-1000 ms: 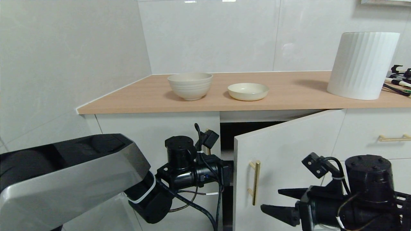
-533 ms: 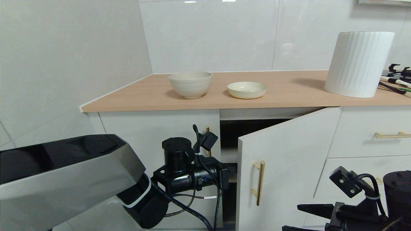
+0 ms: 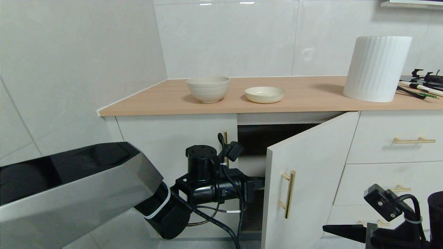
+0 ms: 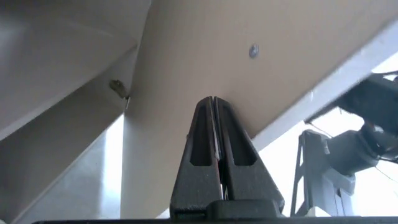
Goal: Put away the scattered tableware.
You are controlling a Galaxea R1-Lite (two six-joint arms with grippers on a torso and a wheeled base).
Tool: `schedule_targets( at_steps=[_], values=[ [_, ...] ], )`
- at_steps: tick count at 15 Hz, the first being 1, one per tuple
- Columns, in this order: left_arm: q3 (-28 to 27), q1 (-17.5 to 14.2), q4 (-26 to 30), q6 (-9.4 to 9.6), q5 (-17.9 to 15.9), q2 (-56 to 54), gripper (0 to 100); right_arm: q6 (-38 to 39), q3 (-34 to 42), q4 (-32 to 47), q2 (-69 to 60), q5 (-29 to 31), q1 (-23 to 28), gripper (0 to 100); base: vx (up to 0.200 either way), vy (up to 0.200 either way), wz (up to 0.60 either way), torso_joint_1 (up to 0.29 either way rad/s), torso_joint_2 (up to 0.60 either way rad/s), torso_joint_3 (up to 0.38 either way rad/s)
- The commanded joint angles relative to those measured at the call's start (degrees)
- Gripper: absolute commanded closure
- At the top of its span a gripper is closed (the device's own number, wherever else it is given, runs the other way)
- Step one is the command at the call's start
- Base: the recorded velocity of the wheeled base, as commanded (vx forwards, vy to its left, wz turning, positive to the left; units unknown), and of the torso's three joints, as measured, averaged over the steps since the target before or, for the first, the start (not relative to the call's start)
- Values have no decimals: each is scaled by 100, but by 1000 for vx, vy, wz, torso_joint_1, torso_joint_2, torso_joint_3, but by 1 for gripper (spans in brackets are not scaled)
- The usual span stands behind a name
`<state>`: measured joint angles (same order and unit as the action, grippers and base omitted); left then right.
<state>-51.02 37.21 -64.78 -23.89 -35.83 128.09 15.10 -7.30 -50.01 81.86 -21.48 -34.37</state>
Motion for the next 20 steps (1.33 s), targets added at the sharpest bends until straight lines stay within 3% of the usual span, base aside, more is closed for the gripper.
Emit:
schedule_targets(
  at_steps=[1,9,11,13,20],
  values=[
    [-224,24,220,-1,-3,-29,100,1,27,0,-100,3,-88,0,0,0,0,0,0,0],
    [-1015,331,1108,-1,41,102,100,-7,71,0,-135,3,-88,0,-150,0,0,2,0,3],
    [-1754,384,1741,-1,120,340,100,-7,80,0,-126,3,-97,0,0,0,0,0,0,0],
    [-2123,375,2004,8,225,498,100,-7,80,0,-126,3,-97,0,0,0,0,0,0,0],
    [-2140,402,2004,8,252,472,100,-7,80,0,-126,-5,-114,0,0,0,0,0,0,0]
  ],
)
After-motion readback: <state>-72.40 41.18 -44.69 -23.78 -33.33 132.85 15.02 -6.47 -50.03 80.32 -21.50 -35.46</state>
